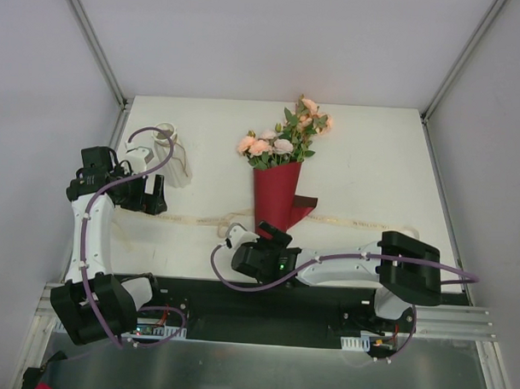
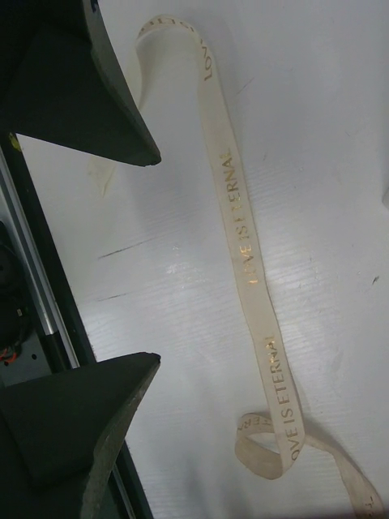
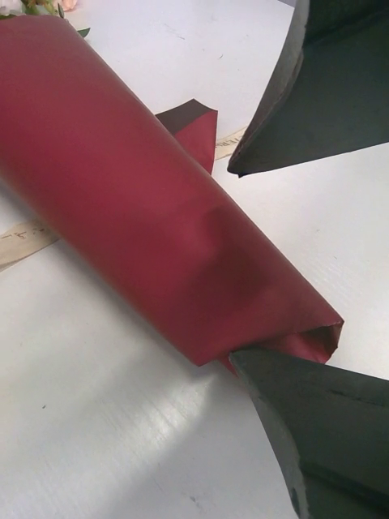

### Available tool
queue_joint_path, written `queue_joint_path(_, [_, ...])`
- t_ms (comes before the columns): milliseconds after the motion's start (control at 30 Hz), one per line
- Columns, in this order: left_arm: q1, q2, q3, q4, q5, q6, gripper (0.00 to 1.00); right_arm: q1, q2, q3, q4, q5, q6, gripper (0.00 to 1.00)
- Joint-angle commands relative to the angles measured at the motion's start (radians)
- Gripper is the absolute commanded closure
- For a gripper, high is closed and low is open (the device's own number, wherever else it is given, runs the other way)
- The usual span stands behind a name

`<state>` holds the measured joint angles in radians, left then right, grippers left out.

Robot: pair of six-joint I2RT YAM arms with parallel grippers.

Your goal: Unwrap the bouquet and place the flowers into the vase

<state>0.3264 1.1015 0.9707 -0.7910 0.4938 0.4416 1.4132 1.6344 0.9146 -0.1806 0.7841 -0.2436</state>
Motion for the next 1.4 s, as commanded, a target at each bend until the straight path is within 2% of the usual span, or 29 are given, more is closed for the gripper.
queue_joint_path(0, [-0.004, -0.011, 0.006, -0.008, -0.011, 0.023, 0.01, -0.007, 0.004, 0.012, 0.046, 0.070, 0.000, 0.10])
queue_joint_path(367, [-0.006, -0.037, 0.005, -0.011, -0.009, 0.028, 0.01, 0.003, -0.025, -0.016, 0.069, 0.096, -0.005, 0.12])
queue_joint_path(500, [-0.006, -0.043, -0.004, -0.011, -0.008, 0.026, 0.01, 0.001, -0.018, -0.023, 0.085, 0.132, 0.010, 0.18])
queue_joint_path(600, [-0.006, -0.042, 0.002, -0.011, -0.006, 0.022, 0.01, 0.001, -0.033, -0.014, 0.136, 0.191, 0.003, 0.21])
queue_joint_path(733, [-0.006, -0.051, 0.005, -0.008, -0.004, 0.026, 0.01, 0.000, -0.091, -0.010, 0.219, 0.360, -0.028, 0.24])
queue_joint_path(900, [-0.004, -0.052, 0.006, -0.008, -0.003, 0.032, 0.01, -0.007, -0.238, -0.069, 0.294, 0.443, -0.036, 0.24])
queue_joint_path(1033, [-0.006, -0.049, 0.014, -0.010, 0.002, 0.026, 0.01, 0.003, -0.350, -0.105, 0.251, 0.484, 0.016, 0.24])
queue_joint_path(1167, [-0.006, -0.048, 0.025, -0.011, 0.006, 0.023, 0.01, 0.009, -0.458, -0.123, 0.048, 0.511, 0.162, 0.22])
queue_joint_path(1267, [-0.006, -0.046, 0.025, -0.010, 0.014, 0.019, 0.01, 0.015, -0.475, -0.146, 0.007, 0.417, 0.176, 0.18])
queue_joint_path(1300, [-0.004, -0.046, 0.022, -0.011, 0.015, 0.019, 0.01, 0.016, -0.467, -0.146, 0.006, 0.306, 0.164, 0.17])
queue_joint_path(1367, [-0.013, -0.046, 0.019, -0.014, 0.017, 0.019, 0.01, 0.018, -0.421, -0.120, -0.025, 0.197, 0.142, 0.14])
